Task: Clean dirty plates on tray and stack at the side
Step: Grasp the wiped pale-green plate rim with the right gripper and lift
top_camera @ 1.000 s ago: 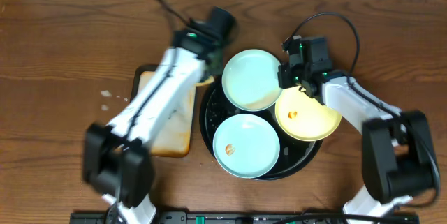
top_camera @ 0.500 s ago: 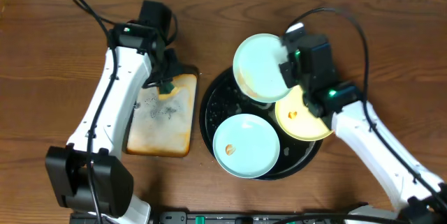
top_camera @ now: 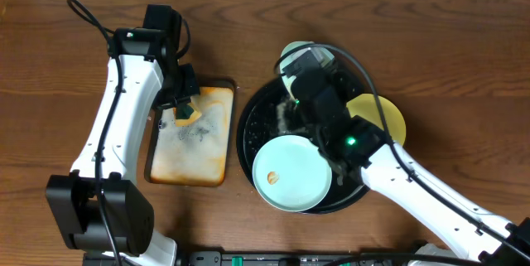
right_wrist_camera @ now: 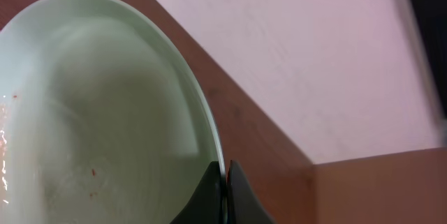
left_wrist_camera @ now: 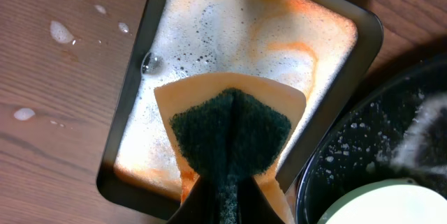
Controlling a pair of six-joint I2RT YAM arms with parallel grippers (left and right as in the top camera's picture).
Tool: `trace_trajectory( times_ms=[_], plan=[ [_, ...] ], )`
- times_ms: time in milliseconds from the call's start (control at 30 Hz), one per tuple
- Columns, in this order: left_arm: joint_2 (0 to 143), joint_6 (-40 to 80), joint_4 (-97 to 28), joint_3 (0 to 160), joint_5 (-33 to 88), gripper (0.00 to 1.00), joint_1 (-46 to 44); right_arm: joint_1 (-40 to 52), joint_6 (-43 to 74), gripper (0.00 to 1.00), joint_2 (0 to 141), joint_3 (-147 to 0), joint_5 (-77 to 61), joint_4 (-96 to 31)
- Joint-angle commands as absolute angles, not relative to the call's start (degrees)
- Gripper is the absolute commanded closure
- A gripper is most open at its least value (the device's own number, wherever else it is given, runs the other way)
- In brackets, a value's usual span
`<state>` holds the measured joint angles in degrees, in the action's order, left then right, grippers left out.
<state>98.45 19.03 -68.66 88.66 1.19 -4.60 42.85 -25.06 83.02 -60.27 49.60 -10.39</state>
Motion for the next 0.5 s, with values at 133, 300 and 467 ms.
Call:
trace_trajectory(
  times_ms=[133,300,467],
  plan=[
    [97.93,17.12,-69.01,88.44,1.02,0.93,-4.40,46.00,-32.38,0.99,82.50,-60.66,57.21,-10.02],
    [97.93,16.93,-69.23,88.44,0.89,0.93,-4.40,47.53,-36.60,0.99,82.50,-60.66,57.21,-10.04],
    [97.93,16.93,-69.23,88.44,0.89,0.92,-4.40,48.21,-39.53,0.99,82.50,-60.66,57.21,-10.04]
  ],
)
